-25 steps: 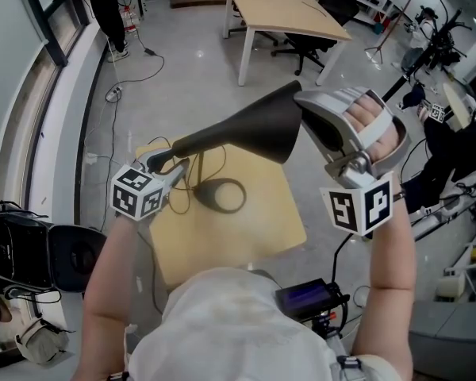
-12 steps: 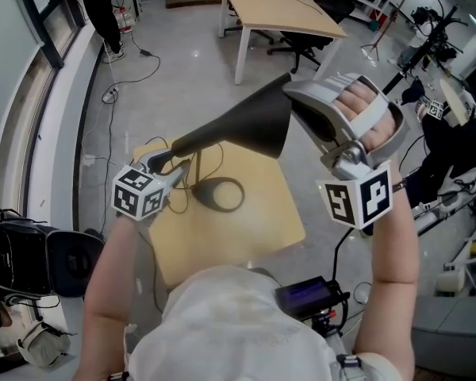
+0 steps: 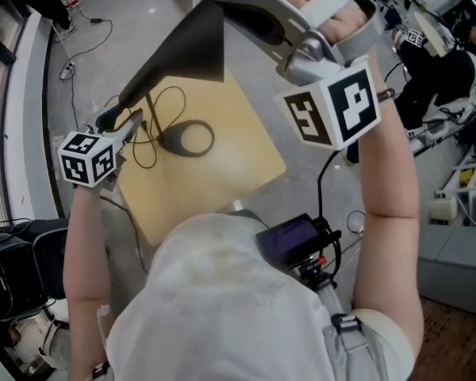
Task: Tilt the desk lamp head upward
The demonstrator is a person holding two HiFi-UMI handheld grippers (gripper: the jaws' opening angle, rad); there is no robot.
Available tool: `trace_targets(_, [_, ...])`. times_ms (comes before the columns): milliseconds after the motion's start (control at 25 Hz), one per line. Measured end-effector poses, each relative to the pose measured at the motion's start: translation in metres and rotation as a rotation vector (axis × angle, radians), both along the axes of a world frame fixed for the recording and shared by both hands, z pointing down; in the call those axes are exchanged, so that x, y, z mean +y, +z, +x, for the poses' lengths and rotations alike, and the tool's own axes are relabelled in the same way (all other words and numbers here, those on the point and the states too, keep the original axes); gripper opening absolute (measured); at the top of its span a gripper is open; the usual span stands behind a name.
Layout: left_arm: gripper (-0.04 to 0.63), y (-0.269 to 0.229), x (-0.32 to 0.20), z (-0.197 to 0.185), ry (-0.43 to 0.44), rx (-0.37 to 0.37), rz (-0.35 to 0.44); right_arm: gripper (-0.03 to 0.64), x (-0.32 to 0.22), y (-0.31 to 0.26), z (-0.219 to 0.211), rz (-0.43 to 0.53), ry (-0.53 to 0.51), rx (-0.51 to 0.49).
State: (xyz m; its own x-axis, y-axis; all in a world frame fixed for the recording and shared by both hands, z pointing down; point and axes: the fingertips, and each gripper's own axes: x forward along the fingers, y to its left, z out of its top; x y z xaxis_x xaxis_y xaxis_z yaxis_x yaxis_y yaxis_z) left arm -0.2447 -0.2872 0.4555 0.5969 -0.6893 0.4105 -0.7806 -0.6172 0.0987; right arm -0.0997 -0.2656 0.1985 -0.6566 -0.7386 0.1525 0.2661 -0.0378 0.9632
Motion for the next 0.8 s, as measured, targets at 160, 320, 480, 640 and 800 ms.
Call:
trace_targets(160, [0.172, 0.005, -0.005, 0.005, 0.010, -0.014, -0.007, 0.057, -0.007, 0.006, 0.000, -0.021, 0.010, -0.004])
trace_targets(320, [0.175, 0.009, -0.010, 0.010, 0.021, -0.015, -0.019, 0.058, -0.013, 0.006, 0.000, -0.041, 0.016, -0.011])
trace_targets(480, [0.178, 0.002, -0.008, 0.015, 0.025, -0.020, -0.024, 0.058, -0.012, -0.004, 0.001, -0.042, 0.020, -0.014])
trace_targets(640, [0.178, 0.009, 0.005, 0.018, 0.055, -0.034, -0.038, 0.058, -0.001, -0.006, -0.006, -0.038, 0.018, -0.004])
trace_targets(800, [0.178, 0.019, 0.014, 0.031, 0.082, -0.046, -0.045, 0.057, 0.006, 0.000, 0.002, -0.037, 0.028, 0.005])
